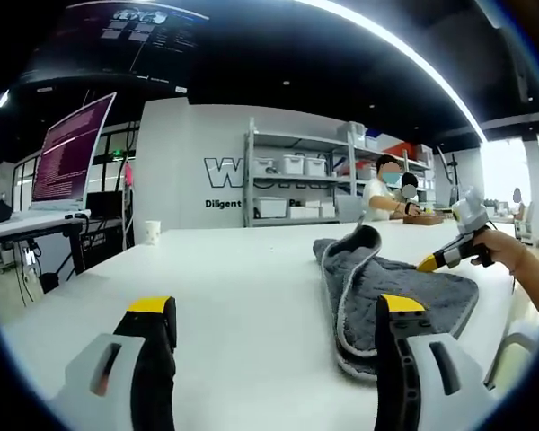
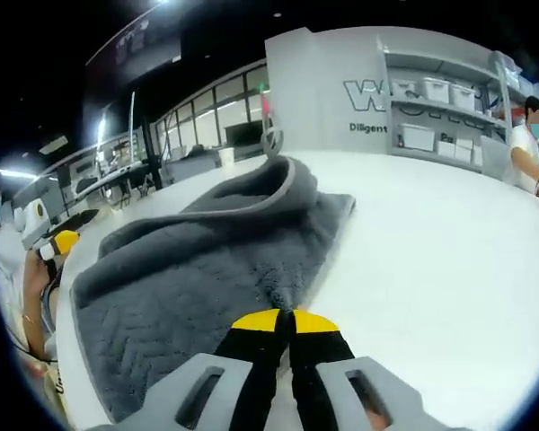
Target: Open the folded towel by lifting each exposed corner and separating the folded layers until the towel lies flat within the target outline without major curled edges
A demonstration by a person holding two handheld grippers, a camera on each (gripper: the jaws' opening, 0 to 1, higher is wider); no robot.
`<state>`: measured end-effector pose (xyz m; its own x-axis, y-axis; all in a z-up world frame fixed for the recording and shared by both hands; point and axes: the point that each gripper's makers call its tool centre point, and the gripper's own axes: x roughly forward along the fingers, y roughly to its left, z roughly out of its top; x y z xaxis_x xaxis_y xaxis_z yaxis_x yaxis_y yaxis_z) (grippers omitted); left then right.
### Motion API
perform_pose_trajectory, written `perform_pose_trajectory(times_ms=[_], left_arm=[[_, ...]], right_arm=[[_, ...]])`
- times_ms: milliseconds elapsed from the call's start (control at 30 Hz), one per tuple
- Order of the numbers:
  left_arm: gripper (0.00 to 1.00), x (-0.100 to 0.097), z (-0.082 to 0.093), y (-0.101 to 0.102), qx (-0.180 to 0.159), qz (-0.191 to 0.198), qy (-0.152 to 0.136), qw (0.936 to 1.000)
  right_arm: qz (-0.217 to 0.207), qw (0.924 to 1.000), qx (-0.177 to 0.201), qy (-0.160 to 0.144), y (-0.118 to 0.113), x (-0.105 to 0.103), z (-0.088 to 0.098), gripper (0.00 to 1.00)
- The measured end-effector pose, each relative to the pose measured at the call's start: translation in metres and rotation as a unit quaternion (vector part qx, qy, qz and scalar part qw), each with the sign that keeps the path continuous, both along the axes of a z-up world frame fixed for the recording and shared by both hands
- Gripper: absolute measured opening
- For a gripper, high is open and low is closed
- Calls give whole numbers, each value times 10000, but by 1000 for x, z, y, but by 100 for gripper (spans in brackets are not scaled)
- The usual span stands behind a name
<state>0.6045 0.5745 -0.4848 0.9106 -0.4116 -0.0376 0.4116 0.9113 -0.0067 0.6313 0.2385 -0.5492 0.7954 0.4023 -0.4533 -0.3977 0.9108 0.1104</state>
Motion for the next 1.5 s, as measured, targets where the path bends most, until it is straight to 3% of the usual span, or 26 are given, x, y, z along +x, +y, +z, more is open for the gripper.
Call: perform_pose_trajectory(times_ms=[300,600,833,900,967,1133,1233,1400,1500], left_arm=[[91,-1,-2,-3,18,-40,28,10000],[90,-5,2,-10,0,-125,-6,9999],[90,-6,2,-14,-23,-181,16,9998],[90,-7,2,-16,-12,-205,15,9998],[90,-7,2,-17,-13,-225,20,9997],[90,-8,4,-17,-15,-222,9,9998],[90,-9,4,-18,-23,-243,16,9997],[90,-11,3,-24,27,-302,64,9995],[90,-12,5,-27,43,-345,51,9994]], right_arm=[[-212,9997,75,7,-20,-3,0,0],[-261,9996,147,8,-21,-4,1,0],[-573,9978,96,-322,-37,-4,15,5],[-694,9962,-118,-504,-46,-5,20,5],[-703,9954,-162,-623,-49,-8,25,11],[-744,9947,-10,-716,-53,-18,31,39],[-803,9938,33,-773,-56,-23,35,48],[-647,9947,72,-793,-48,-29,35,71],[-582,9950,44,-809,-44,-31,34,75]])
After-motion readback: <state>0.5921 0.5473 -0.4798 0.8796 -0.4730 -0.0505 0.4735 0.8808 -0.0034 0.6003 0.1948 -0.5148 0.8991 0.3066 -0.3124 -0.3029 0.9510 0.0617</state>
